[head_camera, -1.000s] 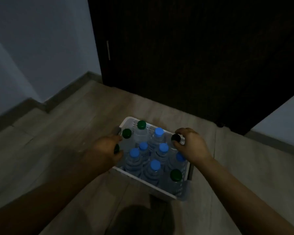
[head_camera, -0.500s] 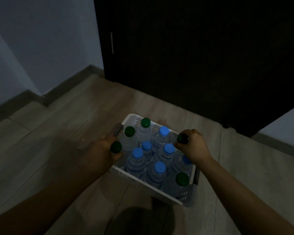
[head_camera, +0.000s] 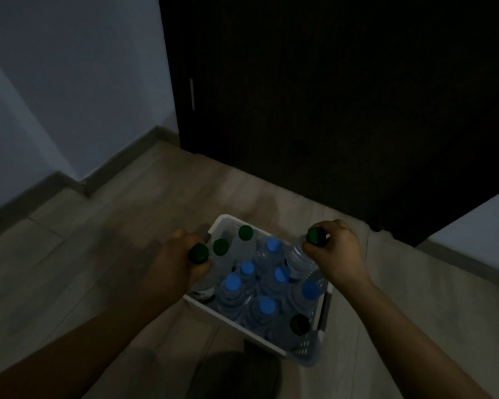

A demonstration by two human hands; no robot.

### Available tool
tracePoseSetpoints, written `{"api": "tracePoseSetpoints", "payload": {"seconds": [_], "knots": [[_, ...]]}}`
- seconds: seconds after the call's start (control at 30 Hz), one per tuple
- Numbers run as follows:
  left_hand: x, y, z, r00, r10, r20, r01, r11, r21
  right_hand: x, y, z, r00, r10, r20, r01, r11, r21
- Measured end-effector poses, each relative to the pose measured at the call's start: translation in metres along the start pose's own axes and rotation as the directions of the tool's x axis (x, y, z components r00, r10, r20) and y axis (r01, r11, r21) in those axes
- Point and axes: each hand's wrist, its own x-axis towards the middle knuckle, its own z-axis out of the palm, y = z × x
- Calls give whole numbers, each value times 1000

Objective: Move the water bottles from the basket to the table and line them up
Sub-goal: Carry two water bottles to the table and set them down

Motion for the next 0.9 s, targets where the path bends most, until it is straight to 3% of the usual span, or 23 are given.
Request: {"api": "tracePoseSetpoints", "payload": {"seconds": [0.1, 0.27, 0.47, 0.7, 0.9], "knots": [[4, 31, -32, 998, -45, -37, 45, 999, 9, 4, -28, -36, 1000, 9, 27, -9, 1000, -5], [13, 85, -112, 995, -45, 83, 49, 997, -51, 10, -89, -111, 999, -24, 31, 25, 999, -31], [19, 172, -222, 995, -83, 64, 89, 991, -105, 8, -181, -217, 998, -53, 41, 54, 998, -18], [13, 293, -385, 993, -117, -34, 111, 983, -147, -5, -310, -357, 996, -76, 36, 75, 997, 30], [-7, 382, -517, 980, -103, -171, 60, 970, -236, -30, -420, -469, 992, -111, -63, 120, 981, 151]]}}
